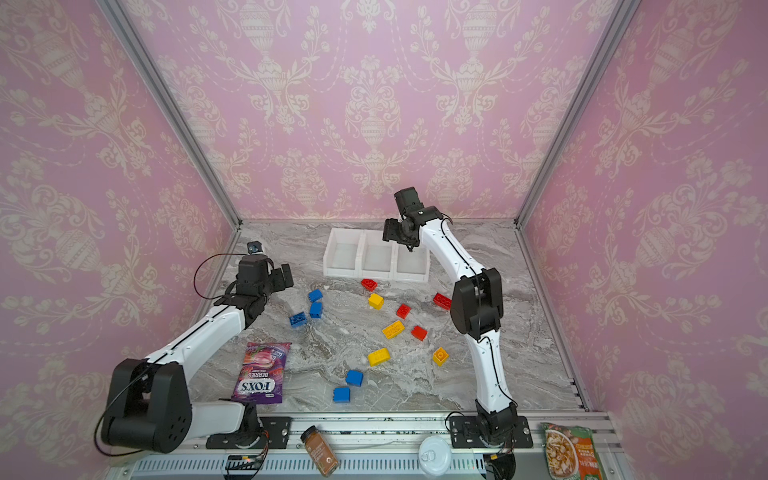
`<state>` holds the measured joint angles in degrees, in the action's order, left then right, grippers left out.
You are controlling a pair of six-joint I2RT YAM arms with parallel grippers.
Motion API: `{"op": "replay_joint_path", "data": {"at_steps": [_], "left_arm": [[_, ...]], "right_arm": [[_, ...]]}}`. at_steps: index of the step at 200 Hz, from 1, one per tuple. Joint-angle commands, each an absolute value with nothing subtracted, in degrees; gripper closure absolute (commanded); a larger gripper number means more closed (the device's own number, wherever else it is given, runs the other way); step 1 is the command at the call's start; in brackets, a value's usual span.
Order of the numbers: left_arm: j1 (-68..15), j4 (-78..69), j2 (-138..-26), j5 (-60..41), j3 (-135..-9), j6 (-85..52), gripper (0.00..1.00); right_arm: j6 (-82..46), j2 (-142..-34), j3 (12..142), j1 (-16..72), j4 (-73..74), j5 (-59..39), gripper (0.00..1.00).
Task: Sort the legos into containers by color
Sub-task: 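Grasp a blue brick with the left gripper while the right gripper withdraws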
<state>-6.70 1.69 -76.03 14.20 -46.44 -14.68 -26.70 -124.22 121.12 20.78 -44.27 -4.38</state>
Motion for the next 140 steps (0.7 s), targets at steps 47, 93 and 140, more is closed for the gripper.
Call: {"op": "replay_joint_path", "data": {"at_steps": [47,93,140], "left_arm": [[-14.88,26.45,-81.96,3.86,-57.07,-19.78,0.04],[-17.64,38.83,-91.07,0.22,-65.87,-16.56,0.17],[-18.46,42.6,-97.02,-2.6,-69.91,-15.12,0.27]], "right_arm": [[-23.8,-101.85,96.66,21.18,-40.2,-8.91,0.15],[-24.38,-91.62,84.86,20.58,-39.29,-12.6,0.1],[-25.35,-87.9,78.54,19.89,-37.54,-13.03,0.08]]}}
